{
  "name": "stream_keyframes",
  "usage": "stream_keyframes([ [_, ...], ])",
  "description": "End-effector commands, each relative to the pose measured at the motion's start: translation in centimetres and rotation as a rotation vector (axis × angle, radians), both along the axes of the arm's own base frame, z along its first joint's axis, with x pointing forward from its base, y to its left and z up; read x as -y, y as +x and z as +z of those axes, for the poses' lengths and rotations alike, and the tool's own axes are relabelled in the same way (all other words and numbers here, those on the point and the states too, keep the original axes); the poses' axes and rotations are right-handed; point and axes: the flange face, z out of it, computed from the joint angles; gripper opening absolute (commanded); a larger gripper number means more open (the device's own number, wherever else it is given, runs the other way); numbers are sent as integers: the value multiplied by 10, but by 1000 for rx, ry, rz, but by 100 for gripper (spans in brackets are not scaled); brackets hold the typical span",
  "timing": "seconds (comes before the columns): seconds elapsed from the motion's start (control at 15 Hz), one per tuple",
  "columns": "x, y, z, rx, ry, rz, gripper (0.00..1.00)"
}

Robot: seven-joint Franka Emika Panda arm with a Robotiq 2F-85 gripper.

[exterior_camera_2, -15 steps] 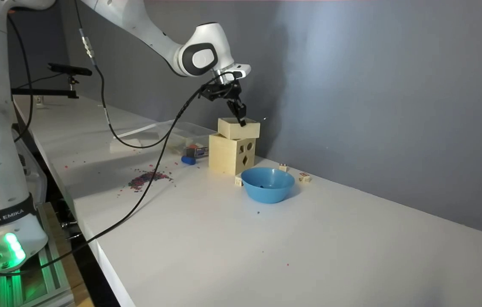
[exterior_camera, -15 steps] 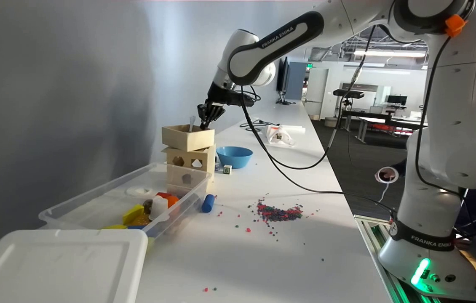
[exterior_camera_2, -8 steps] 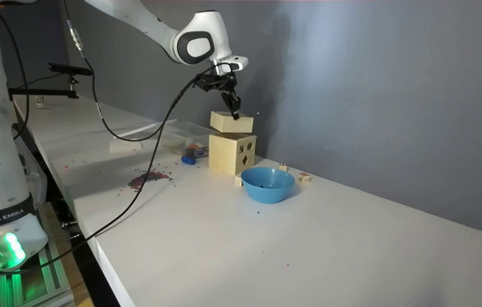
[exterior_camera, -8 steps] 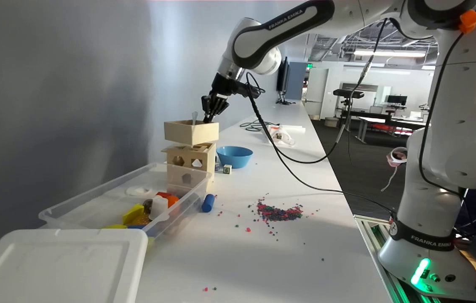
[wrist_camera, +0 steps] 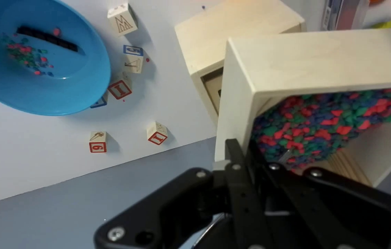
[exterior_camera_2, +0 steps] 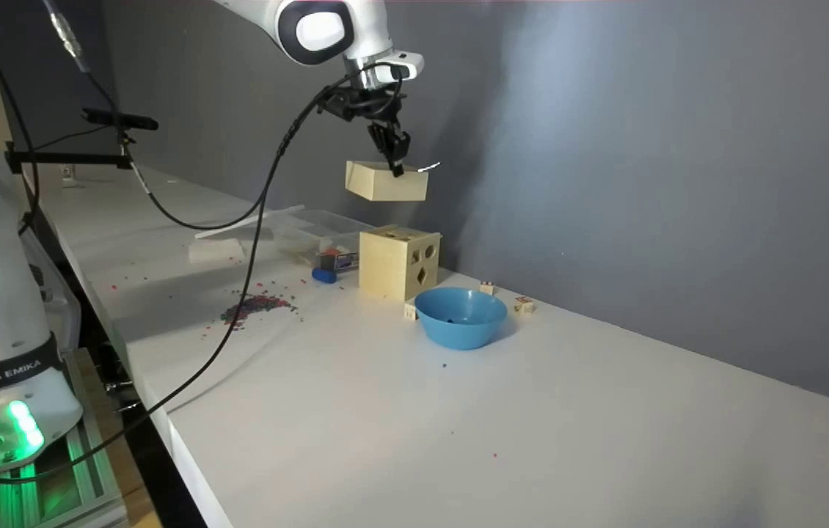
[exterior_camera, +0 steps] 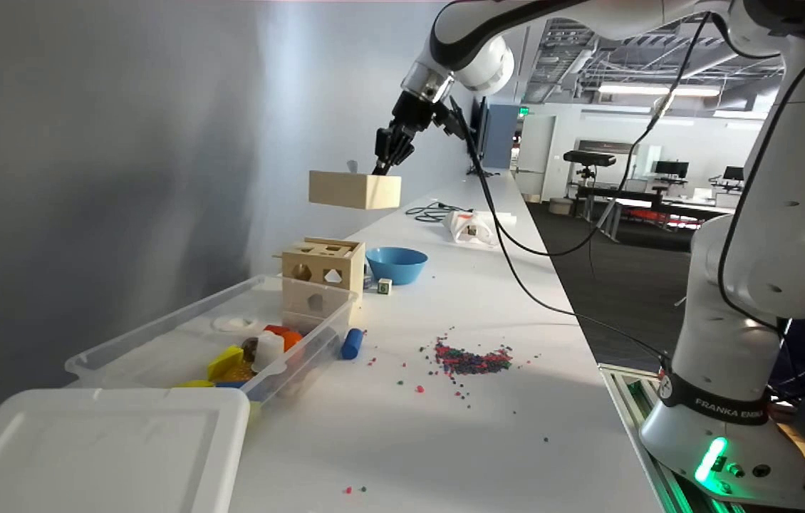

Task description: Pick up the box from the top of the box and put it on the table

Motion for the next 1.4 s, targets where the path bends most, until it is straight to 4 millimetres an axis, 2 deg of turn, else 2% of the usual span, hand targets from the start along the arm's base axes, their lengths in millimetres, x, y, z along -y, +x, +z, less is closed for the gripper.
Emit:
stream_keyframes([
  [0.0,22,-64,33,47,-30,79,2],
  [0.27,48,-121,22,42,-33,88,2],
  [0.33,62,-131,14,42,-28,80,2],
  [0.6,88,-170,-23,45,-22,15,2],
  [1.0,112,-196,-102,-2,-107,-102,2],
  [1.07,107,-187,-101,-32,-73,-56,7],
  [1.2,110,-194,-121,-48,-87,-74,7],
  [1.33,111,-195,-124,-53,-88,-76,7],
])
